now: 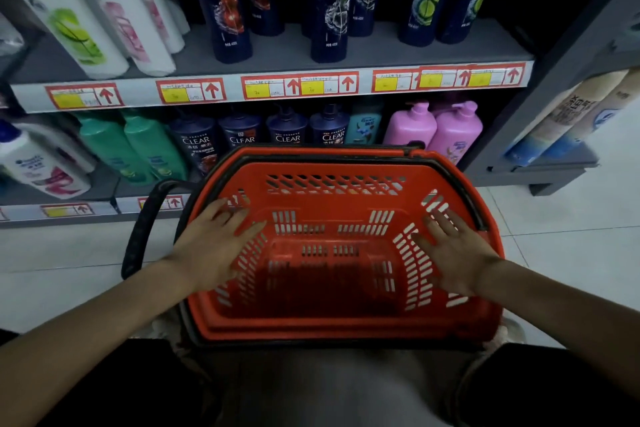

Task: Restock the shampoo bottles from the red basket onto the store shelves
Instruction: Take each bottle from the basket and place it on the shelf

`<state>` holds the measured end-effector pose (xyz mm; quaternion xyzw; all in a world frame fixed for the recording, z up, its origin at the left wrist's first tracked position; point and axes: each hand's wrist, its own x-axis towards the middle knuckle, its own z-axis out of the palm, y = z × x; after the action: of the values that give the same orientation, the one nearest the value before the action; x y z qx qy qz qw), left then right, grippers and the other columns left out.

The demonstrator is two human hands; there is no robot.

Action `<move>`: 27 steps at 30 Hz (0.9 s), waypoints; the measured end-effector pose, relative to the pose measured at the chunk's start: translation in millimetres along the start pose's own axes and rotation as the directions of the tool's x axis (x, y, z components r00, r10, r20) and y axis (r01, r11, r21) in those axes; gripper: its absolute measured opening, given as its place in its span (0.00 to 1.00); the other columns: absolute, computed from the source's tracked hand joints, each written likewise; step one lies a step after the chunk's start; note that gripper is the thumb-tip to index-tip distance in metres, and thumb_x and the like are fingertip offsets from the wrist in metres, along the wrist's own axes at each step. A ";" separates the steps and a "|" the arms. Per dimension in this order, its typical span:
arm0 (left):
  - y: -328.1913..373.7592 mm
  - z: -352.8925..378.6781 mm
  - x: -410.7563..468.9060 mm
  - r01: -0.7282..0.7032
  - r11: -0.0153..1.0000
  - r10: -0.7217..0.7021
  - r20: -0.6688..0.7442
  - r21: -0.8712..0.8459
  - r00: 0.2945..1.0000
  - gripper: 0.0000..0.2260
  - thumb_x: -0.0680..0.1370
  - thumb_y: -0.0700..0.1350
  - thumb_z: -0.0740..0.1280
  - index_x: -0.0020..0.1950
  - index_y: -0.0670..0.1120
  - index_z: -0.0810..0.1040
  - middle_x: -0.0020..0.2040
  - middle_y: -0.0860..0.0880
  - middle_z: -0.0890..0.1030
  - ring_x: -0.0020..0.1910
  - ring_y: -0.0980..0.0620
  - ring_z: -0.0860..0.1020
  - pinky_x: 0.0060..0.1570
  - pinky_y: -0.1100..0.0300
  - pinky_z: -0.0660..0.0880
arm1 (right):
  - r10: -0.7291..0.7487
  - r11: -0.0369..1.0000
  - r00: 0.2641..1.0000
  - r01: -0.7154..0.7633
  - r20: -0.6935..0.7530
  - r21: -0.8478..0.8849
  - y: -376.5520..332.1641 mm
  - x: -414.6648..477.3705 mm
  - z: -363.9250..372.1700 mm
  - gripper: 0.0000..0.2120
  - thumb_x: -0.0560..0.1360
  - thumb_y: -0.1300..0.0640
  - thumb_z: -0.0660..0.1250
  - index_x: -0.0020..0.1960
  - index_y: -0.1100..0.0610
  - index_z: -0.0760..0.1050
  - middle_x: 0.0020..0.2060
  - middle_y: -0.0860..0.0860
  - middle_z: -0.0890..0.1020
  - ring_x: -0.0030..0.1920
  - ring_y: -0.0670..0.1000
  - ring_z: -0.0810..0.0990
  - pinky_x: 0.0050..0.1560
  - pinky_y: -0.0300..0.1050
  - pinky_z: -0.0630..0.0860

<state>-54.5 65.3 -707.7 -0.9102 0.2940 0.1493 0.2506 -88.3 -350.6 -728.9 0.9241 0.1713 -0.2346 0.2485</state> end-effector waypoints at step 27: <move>-69.7 26.6 -58.6 0.107 0.713 -0.341 -0.209 -0.693 0.917 0.30 0.80 0.61 0.68 0.80 0.58 0.65 0.80 0.46 0.60 0.79 0.44 0.61 0.76 0.47 0.65 | -0.079 0.831 0.876 0.321 -0.476 0.454 -100.8 53.7 -183.5 0.56 0.69 0.38 0.77 0.84 0.47 0.45 0.81 0.54 0.55 0.79 0.58 0.60 0.78 0.55 0.62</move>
<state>-61.2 155.6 -679.5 -0.9795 0.1433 0.0621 -0.1273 -23.3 -158.5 -654.4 0.9609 0.2511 -0.0835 -0.0819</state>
